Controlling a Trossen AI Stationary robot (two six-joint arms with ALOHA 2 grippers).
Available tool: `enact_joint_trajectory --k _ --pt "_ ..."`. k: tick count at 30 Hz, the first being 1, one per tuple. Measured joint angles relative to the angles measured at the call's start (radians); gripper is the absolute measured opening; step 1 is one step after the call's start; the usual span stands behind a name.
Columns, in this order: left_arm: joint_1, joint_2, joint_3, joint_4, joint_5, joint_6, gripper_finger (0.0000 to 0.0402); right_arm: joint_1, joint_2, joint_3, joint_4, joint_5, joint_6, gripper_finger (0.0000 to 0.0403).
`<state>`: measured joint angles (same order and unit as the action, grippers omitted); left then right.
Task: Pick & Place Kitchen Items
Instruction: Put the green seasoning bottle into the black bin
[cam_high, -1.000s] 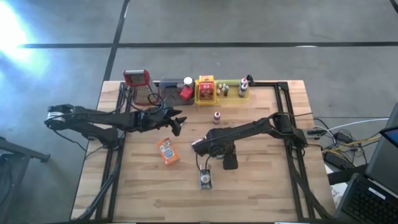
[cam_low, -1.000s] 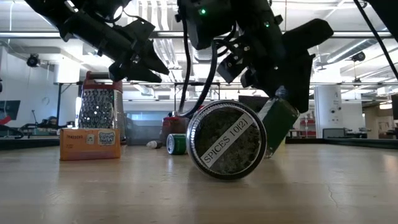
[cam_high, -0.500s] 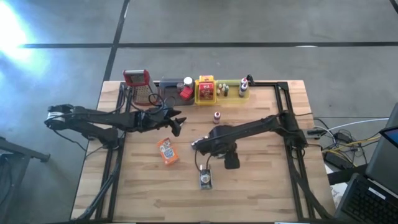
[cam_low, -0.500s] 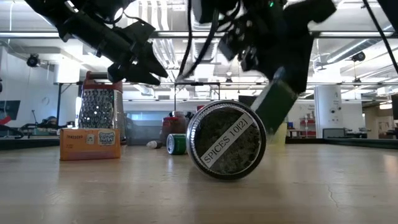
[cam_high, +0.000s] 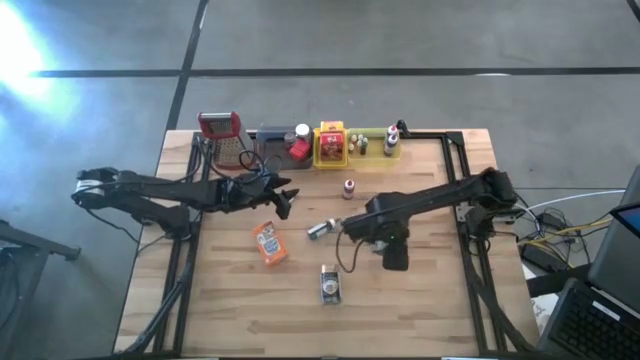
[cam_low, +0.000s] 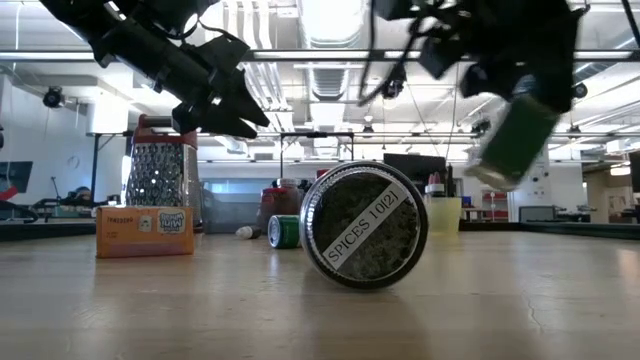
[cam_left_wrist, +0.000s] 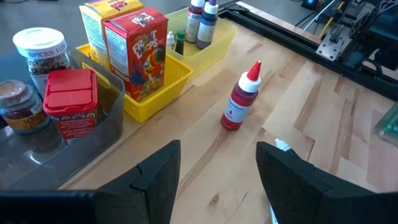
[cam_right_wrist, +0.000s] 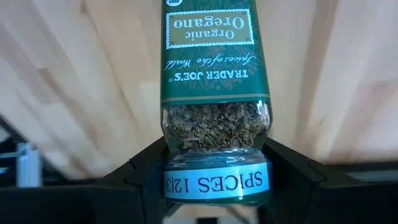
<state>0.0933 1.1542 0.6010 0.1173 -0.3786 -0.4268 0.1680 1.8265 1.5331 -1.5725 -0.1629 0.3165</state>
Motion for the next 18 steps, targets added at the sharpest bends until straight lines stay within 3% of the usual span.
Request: enact_joint_trajectory --k 12,18 --pt "0.0 0.0 0.0 0.002 -0.004 -0.001 0.0216 -0.001 -0.086 -0.23 0.001 -0.22 0.245 0.0198" --pt "0.0 0.0 0.0 0.002 -0.004 -0.003 0.0216 -0.017 -0.081 -0.364 0.002 -0.39 0.26 0.0202"
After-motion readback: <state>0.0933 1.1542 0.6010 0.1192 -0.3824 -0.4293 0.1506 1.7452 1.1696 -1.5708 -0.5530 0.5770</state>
